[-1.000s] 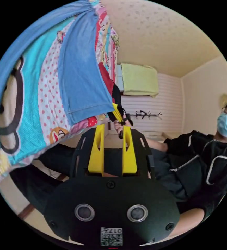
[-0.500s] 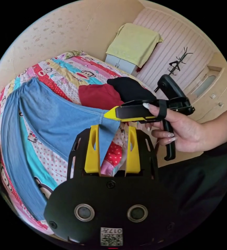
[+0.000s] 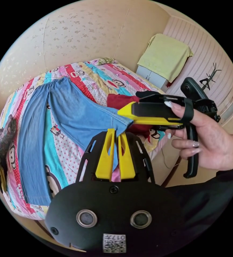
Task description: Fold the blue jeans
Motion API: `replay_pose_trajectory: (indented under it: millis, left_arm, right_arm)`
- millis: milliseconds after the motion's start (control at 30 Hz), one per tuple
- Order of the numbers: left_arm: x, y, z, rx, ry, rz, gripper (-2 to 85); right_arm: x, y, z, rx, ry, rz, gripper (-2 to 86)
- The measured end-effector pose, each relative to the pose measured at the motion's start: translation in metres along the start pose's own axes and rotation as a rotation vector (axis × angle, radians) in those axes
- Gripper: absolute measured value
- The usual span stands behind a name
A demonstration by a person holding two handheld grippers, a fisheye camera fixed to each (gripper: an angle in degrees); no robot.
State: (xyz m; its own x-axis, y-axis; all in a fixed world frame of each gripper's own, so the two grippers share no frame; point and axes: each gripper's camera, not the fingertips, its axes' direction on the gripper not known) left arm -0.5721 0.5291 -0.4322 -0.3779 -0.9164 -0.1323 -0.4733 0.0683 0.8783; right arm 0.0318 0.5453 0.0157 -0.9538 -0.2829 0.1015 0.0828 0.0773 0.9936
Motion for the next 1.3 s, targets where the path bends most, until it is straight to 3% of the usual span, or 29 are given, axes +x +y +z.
replay_pose_trajectory:
  millis: [200, 400, 467, 567, 767, 1033, 1167, 1300]
  left_arm:
    - [-0.004, -0.013, -0.025, 0.020, 0.000, -0.055, 0.2]
    - [-0.007, -0.029, -0.052, 0.074, 0.007, -0.078, 0.0]
    - [-0.010, -0.032, -0.060, 0.101, 0.021, -0.093, -0.1]
    - [-0.019, -0.037, -0.073, 0.139, 0.060, -0.139, 0.0]
    - [-0.055, -0.044, -0.110, 0.171, 0.115, -0.242, 0.0]
    - [-0.144, -0.048, -0.189, 0.213, 0.227, -0.421, -0.3]
    - [-0.195, -0.039, -0.238, 0.233, 0.266, -0.492, -0.5]
    - [-0.280, -0.002, -0.296, 0.318, 0.356, -0.708, -0.5]
  right_arm:
    - [0.082, -0.124, -0.016, -0.030, -0.111, 0.127, 6.2]
    - [0.143, -0.274, 0.073, -0.128, 0.091, 0.115, 13.6]
    - [0.168, -0.314, 0.122, -0.229, 0.260, 0.071, 14.0]
    - [0.205, -0.337, 0.169, -0.302, 0.344, 0.082, 12.7]
    - [0.240, -0.340, 0.206, -0.241, 0.425, 0.024, 4.0]
    - [0.164, -0.333, 0.236, -0.166, 0.495, -0.225, 1.4]
    - [0.097, -0.318, 0.301, -0.205, 0.528, -0.343, 1.2]
    - [0.068, -0.297, 0.381, -0.245, 0.531, -0.359, 1.3]
